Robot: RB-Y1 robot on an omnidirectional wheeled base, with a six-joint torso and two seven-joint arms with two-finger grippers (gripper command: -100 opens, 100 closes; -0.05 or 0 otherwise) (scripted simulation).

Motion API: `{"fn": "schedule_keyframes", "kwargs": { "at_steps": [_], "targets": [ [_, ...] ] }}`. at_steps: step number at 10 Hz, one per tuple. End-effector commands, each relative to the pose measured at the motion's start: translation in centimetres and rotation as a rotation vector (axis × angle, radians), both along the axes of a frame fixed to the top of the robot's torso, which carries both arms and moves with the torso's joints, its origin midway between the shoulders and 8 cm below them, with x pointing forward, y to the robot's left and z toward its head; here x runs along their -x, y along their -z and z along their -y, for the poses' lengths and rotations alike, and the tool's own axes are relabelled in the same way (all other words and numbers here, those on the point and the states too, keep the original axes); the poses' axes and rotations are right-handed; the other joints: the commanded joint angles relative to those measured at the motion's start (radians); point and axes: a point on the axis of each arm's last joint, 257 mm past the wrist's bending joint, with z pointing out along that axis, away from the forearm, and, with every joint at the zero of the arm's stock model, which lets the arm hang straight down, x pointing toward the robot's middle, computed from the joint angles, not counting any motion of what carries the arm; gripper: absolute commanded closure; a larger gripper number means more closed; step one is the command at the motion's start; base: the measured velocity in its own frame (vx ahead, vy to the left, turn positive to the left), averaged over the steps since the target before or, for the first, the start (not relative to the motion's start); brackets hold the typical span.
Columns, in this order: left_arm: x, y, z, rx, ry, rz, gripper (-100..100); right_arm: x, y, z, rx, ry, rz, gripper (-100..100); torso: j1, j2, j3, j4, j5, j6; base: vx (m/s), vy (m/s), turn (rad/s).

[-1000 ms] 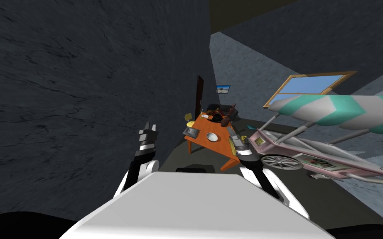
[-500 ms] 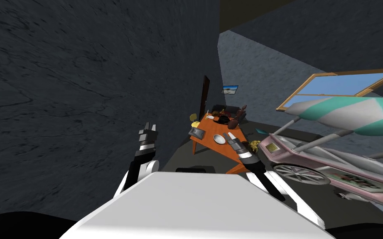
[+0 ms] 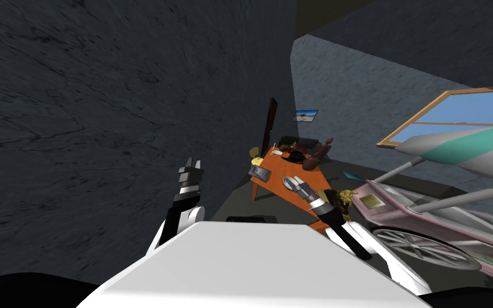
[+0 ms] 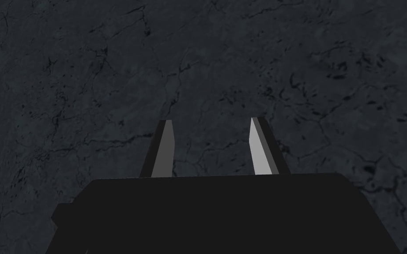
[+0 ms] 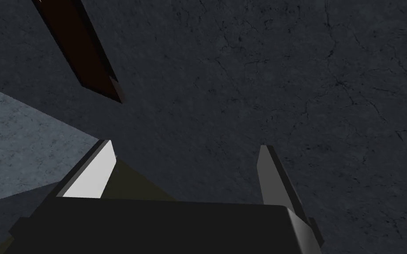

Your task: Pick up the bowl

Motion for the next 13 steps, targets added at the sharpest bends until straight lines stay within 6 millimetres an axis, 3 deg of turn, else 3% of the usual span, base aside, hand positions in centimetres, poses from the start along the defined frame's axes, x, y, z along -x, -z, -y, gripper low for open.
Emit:
{"fn": "schedule_keyframes", "kwargs": {
  "at_steps": [1,2,3,5,6,7,8,11,13],
  "targets": [
    [0.0,0.0,0.0,0.0,0.0,0.0,0,0.3,2.8,1.4,0.096,0.006,-0.062,-100,0.0,0.0,0.0,0.0,0.0,0.0,0.04,0.064,0.15],
    [0.0,0.0,0.0,0.0,0.0,0.0,0,0.7,4.8,2.1,0.17,0.002,-0.103,-100,-0.001,0.0,0.0,0.0,0.0,0.0,0.058,0.075,0.217],
    [0.0,0.0,0.0,0.0,0.0,0.0,0,0.7,5.2,2.6,0.179,0.003,-0.114,-100,0.0,-0.001,-0.001,0.0,0.0,-0.001,0.052,0.047,0.087],
    [0.0,0.0,0.0,0.0,0.0,0.0,0,2.0,9.4,4.5,0.334,-0.013,-0.205,-100,-0.002,-0.001,0.0,0.0,-0.001,0.0,0.06,0.053,0.175],
    [0.0,0.0,0.0,0.0,0.0,0.0,0,2.1,10.0,5.2,0.342,-0.006,-0.221,-100,-0.002,-0.002,-0.001,0.0,-0.001,0.0,0.052,0.031,0.093],
    [0.0,0.0,0.0,0.0,0.0,0.0,0,3.0,12.1,6.5,0.422,-0.018,-0.271,-100,-0.003,-0.001,-0.001,0.0,-0.001,0.0,0.047,0.032,0.156],
    [0.0,0.0,0.0,0.0,0.0,0.0,0,3.1,12.3,6.7,0.423,-0.014,-0.276,-100,-0.003,-0.001,0.0,0.0,-0.001,0.0,0.044,0.019,0.085],
    [0.0,0.0,0.0,0.0,0.0,0.0,0,6.6,18.1,10.9,0.654,-0.062,-0.424,-100,-0.003,-0.002,-0.001,0.0,-0.001,0.0,0.075,0.019,0.211],
    [0.0,0.0,0.0,0.0,0.0,0.0,0,8.1,19.9,12.9,0.737,-0.083,-0.479,-100,-0.005,-0.002,-0.001,-0.001,-0.001,0.001,0.068,-0.006,0.091]
  ]
}}
